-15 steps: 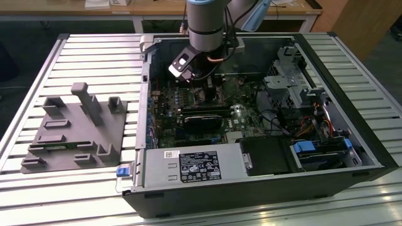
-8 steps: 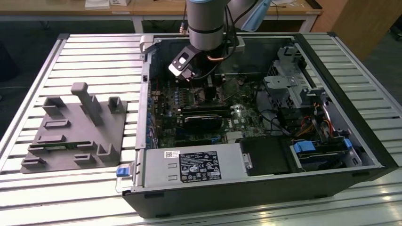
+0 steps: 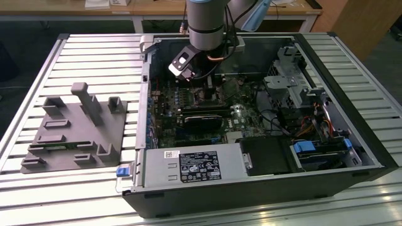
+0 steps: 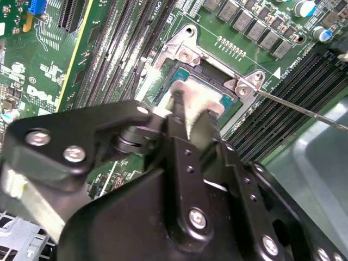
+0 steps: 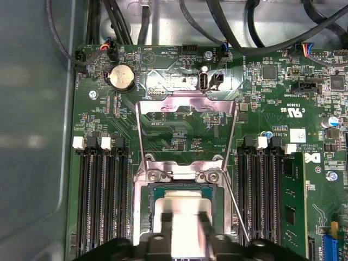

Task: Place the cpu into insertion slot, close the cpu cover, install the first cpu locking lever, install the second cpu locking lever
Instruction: 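Place the cpu into insertion slot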

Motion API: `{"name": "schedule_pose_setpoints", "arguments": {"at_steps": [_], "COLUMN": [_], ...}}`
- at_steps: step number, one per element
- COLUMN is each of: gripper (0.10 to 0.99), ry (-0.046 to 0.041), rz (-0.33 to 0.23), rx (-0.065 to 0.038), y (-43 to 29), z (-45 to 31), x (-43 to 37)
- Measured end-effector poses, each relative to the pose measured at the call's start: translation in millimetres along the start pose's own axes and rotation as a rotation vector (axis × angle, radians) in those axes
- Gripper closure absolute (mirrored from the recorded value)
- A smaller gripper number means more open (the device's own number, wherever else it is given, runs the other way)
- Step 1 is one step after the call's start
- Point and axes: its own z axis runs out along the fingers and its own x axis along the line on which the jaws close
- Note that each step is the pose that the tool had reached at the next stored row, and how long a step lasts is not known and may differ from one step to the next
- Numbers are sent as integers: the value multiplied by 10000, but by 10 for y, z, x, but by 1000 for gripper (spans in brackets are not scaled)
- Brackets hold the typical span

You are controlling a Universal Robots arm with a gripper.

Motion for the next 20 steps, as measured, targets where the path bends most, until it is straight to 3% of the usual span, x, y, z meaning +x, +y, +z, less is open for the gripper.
{"name": "schedule_pose_setpoints", "arguments": {"at_steps": [5,13,16,20], "gripper": [961,980,980,980], "ry": [0,1,68,74], "rz": [0,0,6,7], "rx": [0,0,1,3], "y": [0,0,-1,-3], "z": [-2,-5,8,31], "x": [0,0,0,0]}}
